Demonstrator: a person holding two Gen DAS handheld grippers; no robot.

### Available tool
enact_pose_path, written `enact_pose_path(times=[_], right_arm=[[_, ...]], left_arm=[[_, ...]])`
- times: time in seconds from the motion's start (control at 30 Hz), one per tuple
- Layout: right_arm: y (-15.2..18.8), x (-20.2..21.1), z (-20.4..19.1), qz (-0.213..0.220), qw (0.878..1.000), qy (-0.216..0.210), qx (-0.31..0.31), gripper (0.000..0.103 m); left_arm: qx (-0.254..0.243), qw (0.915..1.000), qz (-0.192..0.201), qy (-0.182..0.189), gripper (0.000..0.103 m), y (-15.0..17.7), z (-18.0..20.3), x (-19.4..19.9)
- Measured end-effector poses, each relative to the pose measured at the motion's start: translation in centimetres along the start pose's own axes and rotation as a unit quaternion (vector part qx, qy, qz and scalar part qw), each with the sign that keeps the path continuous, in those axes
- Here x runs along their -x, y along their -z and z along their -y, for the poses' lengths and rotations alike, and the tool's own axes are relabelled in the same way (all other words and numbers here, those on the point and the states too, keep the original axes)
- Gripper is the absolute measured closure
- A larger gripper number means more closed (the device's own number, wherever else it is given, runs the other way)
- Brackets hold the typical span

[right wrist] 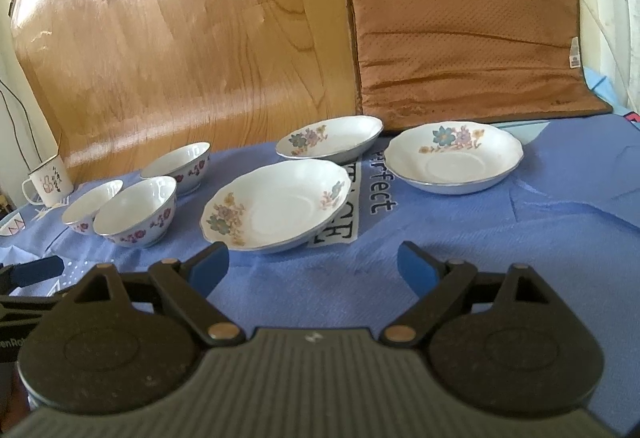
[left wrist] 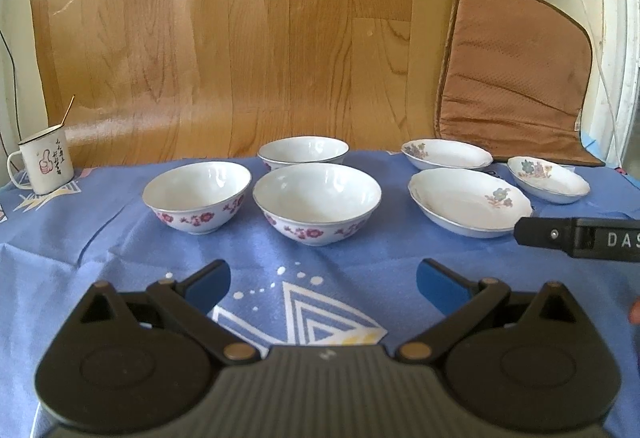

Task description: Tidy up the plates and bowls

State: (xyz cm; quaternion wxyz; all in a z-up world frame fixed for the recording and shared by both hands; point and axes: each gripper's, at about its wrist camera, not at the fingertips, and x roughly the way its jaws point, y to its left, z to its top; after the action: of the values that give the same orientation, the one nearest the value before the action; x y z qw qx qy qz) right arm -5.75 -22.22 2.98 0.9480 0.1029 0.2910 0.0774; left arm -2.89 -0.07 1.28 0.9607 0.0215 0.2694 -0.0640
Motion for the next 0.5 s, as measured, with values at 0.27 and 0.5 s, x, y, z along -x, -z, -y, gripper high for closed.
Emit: enact_pose_path(times=[0.27, 0.5], right_arm=[[-0.08, -0.02, 0.06, 0.004, 1.0, -0.002, -0.005, 0.01], [-0.3, 0.54, 0.91, 0.036, 0.999, -0.026, -0.029, 0.01]], left_arm=[[0.003, 1.0, 0.004, -0.005, 0.0, 0.0, -0.04, -0.11], [0.005, 0.9999, 0.008, -0.008, 0.0, 0.01, -0.09, 0.02]])
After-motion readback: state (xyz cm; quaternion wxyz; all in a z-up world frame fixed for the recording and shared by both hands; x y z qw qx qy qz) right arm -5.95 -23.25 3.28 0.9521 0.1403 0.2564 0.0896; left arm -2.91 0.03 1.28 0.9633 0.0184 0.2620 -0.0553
